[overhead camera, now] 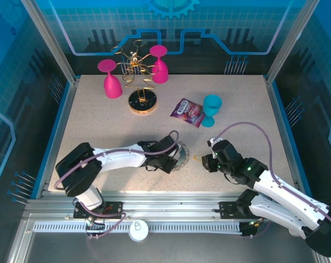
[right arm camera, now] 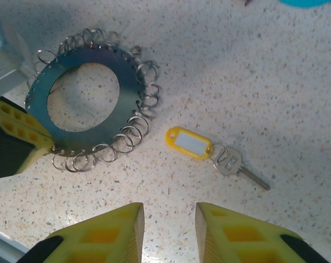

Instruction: Put the keys on the keyring

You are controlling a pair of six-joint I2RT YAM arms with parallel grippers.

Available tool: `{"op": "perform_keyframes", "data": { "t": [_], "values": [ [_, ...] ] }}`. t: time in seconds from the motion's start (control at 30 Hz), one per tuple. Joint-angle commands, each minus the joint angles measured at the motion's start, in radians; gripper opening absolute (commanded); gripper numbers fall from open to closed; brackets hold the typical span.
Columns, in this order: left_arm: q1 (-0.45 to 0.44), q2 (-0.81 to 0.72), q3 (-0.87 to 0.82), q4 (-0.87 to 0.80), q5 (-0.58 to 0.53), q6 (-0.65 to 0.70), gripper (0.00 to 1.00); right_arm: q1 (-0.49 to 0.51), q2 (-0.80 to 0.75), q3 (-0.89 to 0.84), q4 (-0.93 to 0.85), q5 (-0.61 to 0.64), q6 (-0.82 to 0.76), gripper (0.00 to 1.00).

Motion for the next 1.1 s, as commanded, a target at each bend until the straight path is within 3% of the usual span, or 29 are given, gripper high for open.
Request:
{"op": "perform_keyframes", "data": {
  "t": [0.0, 0.27, 0.4, 0.53, 0.77, 1.07],
  "values": [
    [-0.006, -0.115, 0.042, -0.012, -0.027, 0.221, 0.0, -0.017, -0.003, 0.052, 0.04, -0.052, -0.147, 0.29],
    [0.006, -0.303, -0.053, 0.152, 0.059, 0.783, 0.0, -0.019, -0.001, 0.008, 0.364, -0.296, -0.559, 0.26],
    [0.073, -0.364, -0.096, 0.217, 0.188, 0.868, 0.0, -0.019, 0.022, -0.066, 0.577, -0.457, -0.777, 0.26],
    [0.117, -0.443, -0.173, 0.304, 0.315, 0.963, 0.0, -0.024, 0.095, -0.067, 0.642, -0.523, -0.835, 0.23],
    [0.161, -0.536, -0.32, 0.526, 0.511, 0.942, 0.0, -0.01, 0.14, -0.133, 0.805, -0.625, -0.859, 0.16],
    [0.168, -0.557, -0.419, 0.718, 0.56, 0.79, 0.0, 0.014, 0.201, -0.212, 1.007, -0.634, -0.823, 0.21]
  ]
}}
